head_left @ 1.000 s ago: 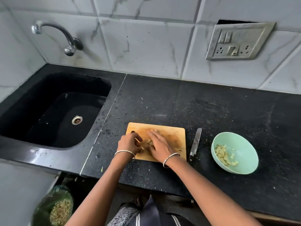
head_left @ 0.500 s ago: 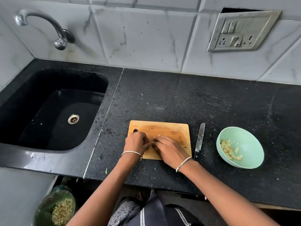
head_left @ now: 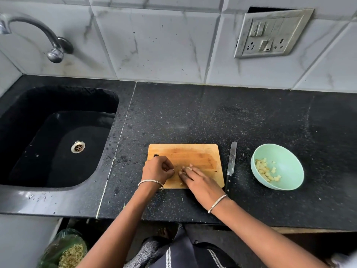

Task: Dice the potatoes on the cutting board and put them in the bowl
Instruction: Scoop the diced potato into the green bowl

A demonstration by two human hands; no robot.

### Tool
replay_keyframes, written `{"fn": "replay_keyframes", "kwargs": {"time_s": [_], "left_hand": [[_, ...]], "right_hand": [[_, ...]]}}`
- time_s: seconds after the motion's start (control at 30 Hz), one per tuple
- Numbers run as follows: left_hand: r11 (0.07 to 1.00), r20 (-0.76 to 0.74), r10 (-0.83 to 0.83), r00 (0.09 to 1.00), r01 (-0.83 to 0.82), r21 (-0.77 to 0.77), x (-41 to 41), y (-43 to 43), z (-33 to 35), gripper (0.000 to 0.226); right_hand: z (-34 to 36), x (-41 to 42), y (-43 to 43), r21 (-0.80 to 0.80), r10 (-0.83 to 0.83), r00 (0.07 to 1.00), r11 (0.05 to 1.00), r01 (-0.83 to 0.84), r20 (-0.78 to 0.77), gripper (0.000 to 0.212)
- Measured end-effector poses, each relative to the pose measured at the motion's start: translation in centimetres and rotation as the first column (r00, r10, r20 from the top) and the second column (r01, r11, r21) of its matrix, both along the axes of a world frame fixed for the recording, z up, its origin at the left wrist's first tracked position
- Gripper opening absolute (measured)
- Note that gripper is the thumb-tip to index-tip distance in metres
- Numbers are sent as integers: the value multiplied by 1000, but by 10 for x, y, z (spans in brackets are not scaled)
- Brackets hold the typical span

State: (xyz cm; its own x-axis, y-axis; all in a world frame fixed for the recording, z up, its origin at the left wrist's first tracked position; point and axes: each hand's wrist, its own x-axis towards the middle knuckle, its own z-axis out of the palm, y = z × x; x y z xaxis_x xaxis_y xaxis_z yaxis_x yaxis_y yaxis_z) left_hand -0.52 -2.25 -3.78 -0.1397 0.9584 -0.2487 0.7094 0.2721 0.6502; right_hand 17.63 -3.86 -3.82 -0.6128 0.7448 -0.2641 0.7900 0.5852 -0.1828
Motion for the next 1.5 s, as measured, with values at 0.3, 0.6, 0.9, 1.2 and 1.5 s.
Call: {"fn": "replay_keyframes", "kwargs": {"time_s": [0.3, 0.6, 0.9, 1.2, 1.5], "left_hand": [[992, -14, -124, 992, 124, 0, 7, -3, -7, 14], [988, -34, -152, 988, 153, 35, 13, -9, -3, 12], [992, 51, -120, 991, 119, 30, 24, -12, -4, 10], [999, 86, -51, 995, 50, 13, 38, -1, -8, 11], [994, 110, -81, 991, 72, 83, 46, 12, 2, 14]], "right_hand": [[-15, -11, -12, 277, -95, 995, 956, 94, -11, 24], [3, -4, 15, -16, -504, 783, 844, 536, -364, 19], [56, 66, 27, -985, -941, -299, 173, -23, -158, 30], [78, 176, 21, -933, -785, -514, 227, 278, -344, 25], [56, 205, 29, -533, -912, -42, 200, 822, -407, 29]]}}
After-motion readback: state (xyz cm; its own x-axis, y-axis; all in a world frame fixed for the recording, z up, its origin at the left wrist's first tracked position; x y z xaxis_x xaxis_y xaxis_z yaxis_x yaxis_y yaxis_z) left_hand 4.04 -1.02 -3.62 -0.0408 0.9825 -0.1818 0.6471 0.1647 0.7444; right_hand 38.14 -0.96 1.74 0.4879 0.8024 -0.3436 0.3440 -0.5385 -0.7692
